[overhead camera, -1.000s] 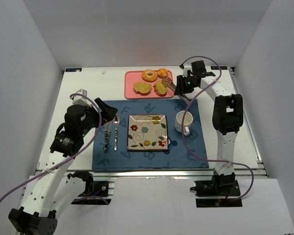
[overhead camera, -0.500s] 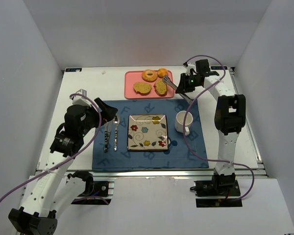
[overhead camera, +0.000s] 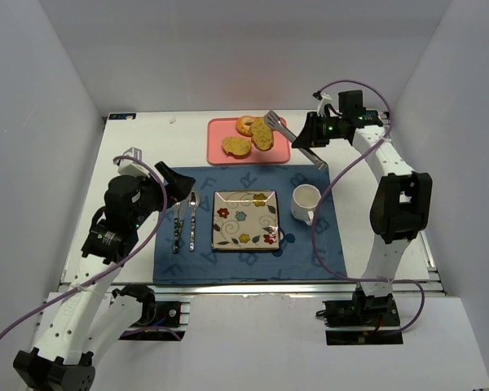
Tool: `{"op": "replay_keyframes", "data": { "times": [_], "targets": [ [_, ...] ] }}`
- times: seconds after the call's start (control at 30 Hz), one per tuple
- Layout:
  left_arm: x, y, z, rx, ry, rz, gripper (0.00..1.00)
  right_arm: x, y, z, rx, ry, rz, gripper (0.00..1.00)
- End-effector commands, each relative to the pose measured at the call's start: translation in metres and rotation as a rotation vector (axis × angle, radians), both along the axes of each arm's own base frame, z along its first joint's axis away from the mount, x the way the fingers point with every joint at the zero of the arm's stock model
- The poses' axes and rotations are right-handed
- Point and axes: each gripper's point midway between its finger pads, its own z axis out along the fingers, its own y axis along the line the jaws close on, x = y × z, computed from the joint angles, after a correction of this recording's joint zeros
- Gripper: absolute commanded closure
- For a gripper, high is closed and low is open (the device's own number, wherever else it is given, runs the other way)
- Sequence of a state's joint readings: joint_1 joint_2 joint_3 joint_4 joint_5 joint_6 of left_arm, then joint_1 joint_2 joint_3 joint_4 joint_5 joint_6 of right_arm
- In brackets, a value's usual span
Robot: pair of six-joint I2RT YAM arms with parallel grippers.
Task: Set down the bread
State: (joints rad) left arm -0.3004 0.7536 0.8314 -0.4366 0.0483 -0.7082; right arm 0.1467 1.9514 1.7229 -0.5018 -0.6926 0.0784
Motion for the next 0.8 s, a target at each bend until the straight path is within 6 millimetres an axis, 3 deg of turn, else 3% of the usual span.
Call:
{"op": "replay_keyframes", "data": {
  "times": [0.0,0.13,0.17,0.23,0.43,0.53,0.6,0.77],
  "targets": [
    [0.0,-0.001,0.011,-0.02,-0.035,-0.005,0.02,-0.029,0.012,0.015,0.05,0.016,0.086,0.82],
    [0.0,-0.002,0.011,-0.014,-0.039,-0.01,0.02,-0.078,0.03,0.017,0.012,0.029,0.251,0.84],
    [0.0,-0.002,0.01,-0.012,-0.038,-0.011,0.02,-0.1,0.039,0.009,-0.009,0.043,0.323,0.84],
    [0.001,-0.002,0.011,-0.012,-0.041,-0.012,0.02,-0.122,0.045,0.008,-0.034,0.027,0.383,0.84],
    [0.0,-0.003,0.008,-0.012,-0.035,-0.02,0.02,-0.191,0.056,-0.03,-0.155,0.016,0.594,0.84],
    [-0.001,-0.004,0.008,-0.011,-0.035,-0.024,0.02,-0.208,0.055,-0.041,-0.189,0.036,0.643,0.85],
    [-0.002,-0.003,0.007,-0.007,-0.034,-0.025,0.02,-0.209,0.054,-0.046,-0.202,0.05,0.636,0.83],
    [-0.002,-0.003,0.008,-0.007,-0.039,-0.023,0.02,-0.201,0.052,-0.053,-0.242,0.058,0.611,0.65]
  ]
}}
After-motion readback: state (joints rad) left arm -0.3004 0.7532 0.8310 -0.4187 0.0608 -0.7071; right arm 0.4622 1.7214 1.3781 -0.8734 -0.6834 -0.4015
